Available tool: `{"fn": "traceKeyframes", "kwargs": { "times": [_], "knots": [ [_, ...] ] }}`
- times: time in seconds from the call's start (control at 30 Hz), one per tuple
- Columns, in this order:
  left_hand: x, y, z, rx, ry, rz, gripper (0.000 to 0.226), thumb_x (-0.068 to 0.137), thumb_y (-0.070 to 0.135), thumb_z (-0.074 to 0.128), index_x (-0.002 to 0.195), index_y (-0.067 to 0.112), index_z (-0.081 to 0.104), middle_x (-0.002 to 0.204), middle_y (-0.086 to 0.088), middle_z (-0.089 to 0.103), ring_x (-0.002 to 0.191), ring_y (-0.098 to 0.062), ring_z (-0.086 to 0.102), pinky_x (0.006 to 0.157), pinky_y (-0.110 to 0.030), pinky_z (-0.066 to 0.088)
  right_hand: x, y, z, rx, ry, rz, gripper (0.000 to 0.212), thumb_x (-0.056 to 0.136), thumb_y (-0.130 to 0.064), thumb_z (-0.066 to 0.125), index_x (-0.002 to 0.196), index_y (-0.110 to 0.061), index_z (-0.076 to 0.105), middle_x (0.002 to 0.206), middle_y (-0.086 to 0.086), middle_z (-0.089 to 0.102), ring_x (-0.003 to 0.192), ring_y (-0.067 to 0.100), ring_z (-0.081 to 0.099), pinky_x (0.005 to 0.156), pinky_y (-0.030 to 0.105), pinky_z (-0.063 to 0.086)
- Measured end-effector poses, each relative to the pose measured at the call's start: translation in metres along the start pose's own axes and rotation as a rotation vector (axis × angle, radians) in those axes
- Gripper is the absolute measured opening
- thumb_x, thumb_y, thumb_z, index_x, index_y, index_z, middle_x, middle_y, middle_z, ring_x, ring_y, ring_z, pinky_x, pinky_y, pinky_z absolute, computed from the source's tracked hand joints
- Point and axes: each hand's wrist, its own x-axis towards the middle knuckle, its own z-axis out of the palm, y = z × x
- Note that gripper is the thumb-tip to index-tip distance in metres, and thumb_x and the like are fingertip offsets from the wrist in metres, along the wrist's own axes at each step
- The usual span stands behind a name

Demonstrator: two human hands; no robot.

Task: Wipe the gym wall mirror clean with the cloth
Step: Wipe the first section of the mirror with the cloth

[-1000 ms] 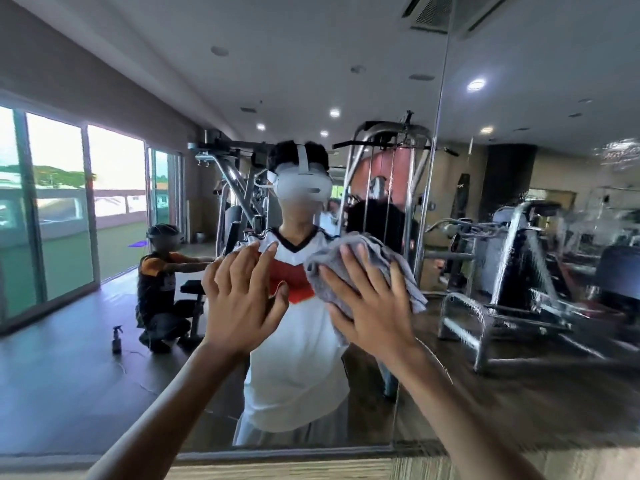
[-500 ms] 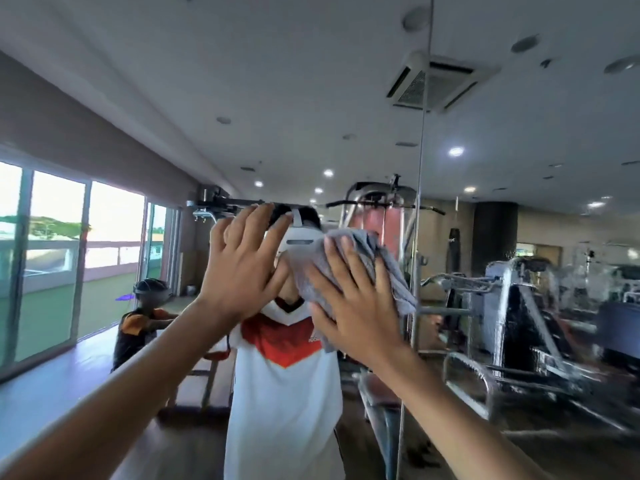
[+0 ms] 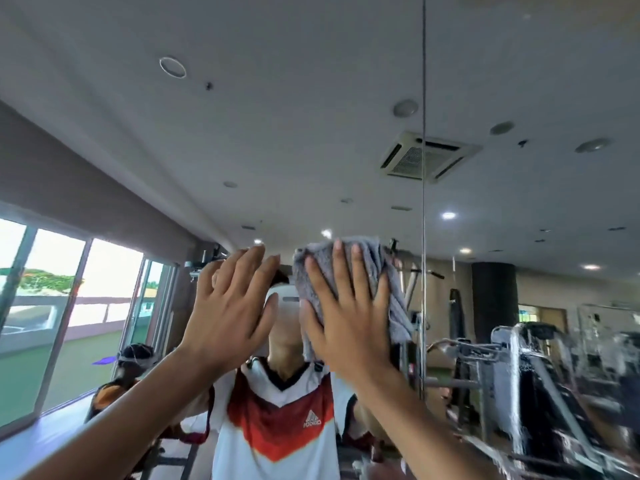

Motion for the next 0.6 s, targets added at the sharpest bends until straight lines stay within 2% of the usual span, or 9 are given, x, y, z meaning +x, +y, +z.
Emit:
{"fn": "traceKeyframes", "kwargs": {
  "times": [0.07,0.13,0.2,0.3,0.37,0.43,0.5,0.6],
  "knots": [
    [0.003,-0.004,0.001,0.003,0.007,0.021,0.058,0.099,0.042,0.028,0.142,0.011,0.052,0.146,-0.014,0.049,0.134,-0.033,0.043,0.107,-0.052,0.028,-0.034,0.006,-0.003,-0.027,-0.039,-0.236,0.063,0.096,-0.052,0.04,0.155,-0.032,0.031,0.165,0.007,0.021,0.15,0.029,0.025,0.111,0.065,0.029],
    [0.008,-0.007,0.001,0.009,0.005,0.055,0.058,0.1,0.042,0.028,0.144,0.01,0.049,0.149,-0.015,0.047,0.137,-0.033,0.042,0.109,-0.052,0.026,-0.055,0.033,-0.005,-0.046,-0.064,-0.31,0.064,0.096,-0.051,0.041,0.156,-0.034,0.028,0.166,0.002,0.018,0.149,0.024,0.029,0.112,0.062,0.026],
    [0.016,-0.012,0.0,0.02,0.012,0.083,0.059,0.1,0.04,0.029,0.147,0.01,0.046,0.154,-0.016,0.043,0.142,-0.032,0.04,0.11,-0.052,0.025,-0.054,0.066,-0.003,-0.044,-0.049,-0.181,0.062,0.098,-0.052,0.035,0.157,-0.034,0.023,0.167,-0.001,0.013,0.152,0.022,0.018,0.115,0.06,0.02],
    [0.035,-0.017,-0.001,0.01,0.022,0.12,0.059,0.099,0.037,0.029,0.149,0.011,0.045,0.157,-0.015,0.038,0.145,-0.031,0.036,0.111,-0.053,0.023,-0.006,0.09,-0.002,-0.017,-0.031,0.167,0.059,0.101,-0.054,0.021,0.156,-0.032,0.021,0.166,0.003,0.015,0.153,0.025,0.012,0.119,0.059,0.015],
    [0.051,-0.018,-0.003,0.003,0.043,0.141,0.057,0.097,0.035,0.031,0.146,0.012,0.049,0.155,-0.014,0.041,0.143,-0.032,0.039,0.109,-0.053,0.023,0.042,0.075,-0.005,-0.002,-0.002,0.323,0.062,0.1,-0.054,0.017,0.156,-0.03,0.018,0.166,0.007,0.014,0.153,0.029,0.011,0.119,0.061,0.013],
    [0.067,-0.021,-0.005,0.001,0.073,0.139,0.054,0.096,0.033,0.032,0.143,0.014,0.052,0.154,-0.013,0.044,0.141,-0.031,0.04,0.108,-0.052,0.024,0.074,0.046,-0.005,0.014,-0.034,0.365,0.064,0.098,-0.056,0.01,0.156,-0.03,0.006,0.166,0.009,0.003,0.153,0.03,0.001,0.119,0.063,0.007],
    [0.08,-0.025,-0.007,-0.002,0.087,0.121,0.052,0.096,0.032,0.032,0.141,0.016,0.052,0.153,-0.012,0.044,0.141,-0.031,0.04,0.107,-0.052,0.024,0.077,0.017,-0.003,0.023,-0.028,0.263,0.064,0.098,-0.055,0.016,0.156,-0.03,0.007,0.166,0.009,0.003,0.153,0.03,0.001,0.119,0.062,0.005],
    [0.09,-0.03,-0.009,-0.01,0.119,0.128,0.051,0.095,0.031,0.033,0.138,0.015,0.055,0.149,-0.014,0.048,0.138,-0.032,0.042,0.105,-0.052,0.026,0.04,0.006,-0.005,0.004,-0.032,-0.041,0.061,0.1,-0.052,0.031,0.156,-0.032,0.022,0.166,0.005,0.017,0.154,0.026,0.011,0.117,0.06,0.015]
  ]
}}
